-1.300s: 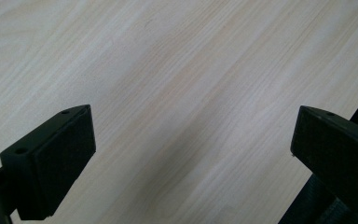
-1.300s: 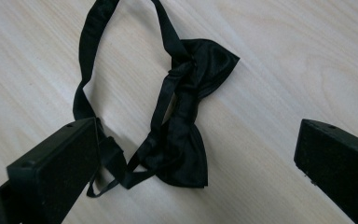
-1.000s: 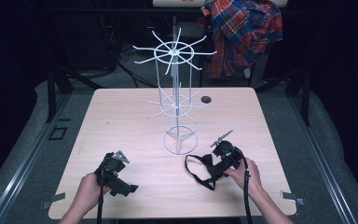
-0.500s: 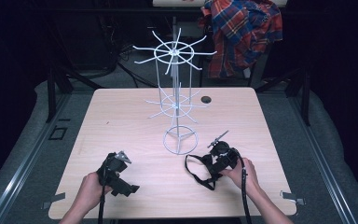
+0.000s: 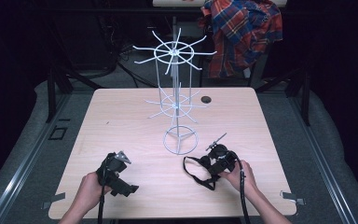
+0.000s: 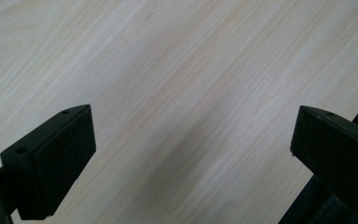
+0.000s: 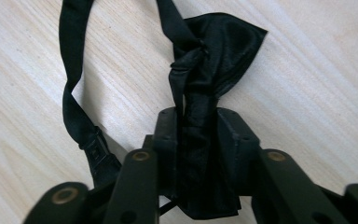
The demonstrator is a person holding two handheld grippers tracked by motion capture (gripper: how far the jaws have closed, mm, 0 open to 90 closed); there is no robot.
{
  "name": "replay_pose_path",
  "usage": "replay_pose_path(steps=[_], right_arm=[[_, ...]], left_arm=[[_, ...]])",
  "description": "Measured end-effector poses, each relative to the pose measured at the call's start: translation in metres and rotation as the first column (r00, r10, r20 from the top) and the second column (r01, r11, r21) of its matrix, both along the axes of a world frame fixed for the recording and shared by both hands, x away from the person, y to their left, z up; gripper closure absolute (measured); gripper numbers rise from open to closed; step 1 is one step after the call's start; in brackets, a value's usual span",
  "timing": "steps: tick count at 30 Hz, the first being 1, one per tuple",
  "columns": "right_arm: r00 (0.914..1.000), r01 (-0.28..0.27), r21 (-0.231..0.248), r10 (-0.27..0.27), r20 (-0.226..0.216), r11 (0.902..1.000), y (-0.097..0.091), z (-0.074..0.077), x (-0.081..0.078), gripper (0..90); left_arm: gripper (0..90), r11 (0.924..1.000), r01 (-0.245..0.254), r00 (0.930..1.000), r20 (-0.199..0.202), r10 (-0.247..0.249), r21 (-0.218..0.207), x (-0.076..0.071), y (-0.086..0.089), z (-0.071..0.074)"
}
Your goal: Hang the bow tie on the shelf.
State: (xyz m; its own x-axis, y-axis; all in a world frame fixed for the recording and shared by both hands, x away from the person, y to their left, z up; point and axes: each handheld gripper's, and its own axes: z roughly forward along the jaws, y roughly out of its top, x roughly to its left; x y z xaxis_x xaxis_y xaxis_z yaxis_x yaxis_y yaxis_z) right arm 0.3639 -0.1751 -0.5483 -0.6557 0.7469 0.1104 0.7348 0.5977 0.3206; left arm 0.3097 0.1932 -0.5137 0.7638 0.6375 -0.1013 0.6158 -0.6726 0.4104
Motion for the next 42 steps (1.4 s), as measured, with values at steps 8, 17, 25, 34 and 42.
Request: replay_pose_path(steps=[8,17,25,34,42], right_arm=[[0.9999,0.000,0.015,0.000,0.012,0.9999,-0.002,0.007,0.000,73.8],[0.9967,0.002,0.084,-0.009,0.081,0.9964,-0.010,0.032,-0.010,73.8],[0.9904,0.023,0.138,-0.042,0.132,0.9901,-0.024,0.046,-0.014,73.8],[0.9834,0.055,0.165,-0.082,0.162,0.9848,-0.038,0.054,-0.013,73.9],[0.9752,0.075,0.210,-0.116,0.189,0.9748,-0.053,0.062,-0.014,73.8]], left_arm=[[0.2,1.0000,0.002,1.0000,0.002,-0.002,-0.002,0.001,0.001,0.000],[0.1,1.0000,0.003,1.0000,0.004,-0.003,0.001,0.000,0.000,0.001],[0.2,1.0000,-0.001,1.0000,0.006,0.001,0.002,0.000,0.001,0.001],[0.1,1.0000,-0.005,1.0000,0.005,0.005,-0.006,0.001,0.002,0.001],[0.1,1.0000,-0.002,1.0000,0.004,0.002,-0.001,0.001,0.000,0.000]])
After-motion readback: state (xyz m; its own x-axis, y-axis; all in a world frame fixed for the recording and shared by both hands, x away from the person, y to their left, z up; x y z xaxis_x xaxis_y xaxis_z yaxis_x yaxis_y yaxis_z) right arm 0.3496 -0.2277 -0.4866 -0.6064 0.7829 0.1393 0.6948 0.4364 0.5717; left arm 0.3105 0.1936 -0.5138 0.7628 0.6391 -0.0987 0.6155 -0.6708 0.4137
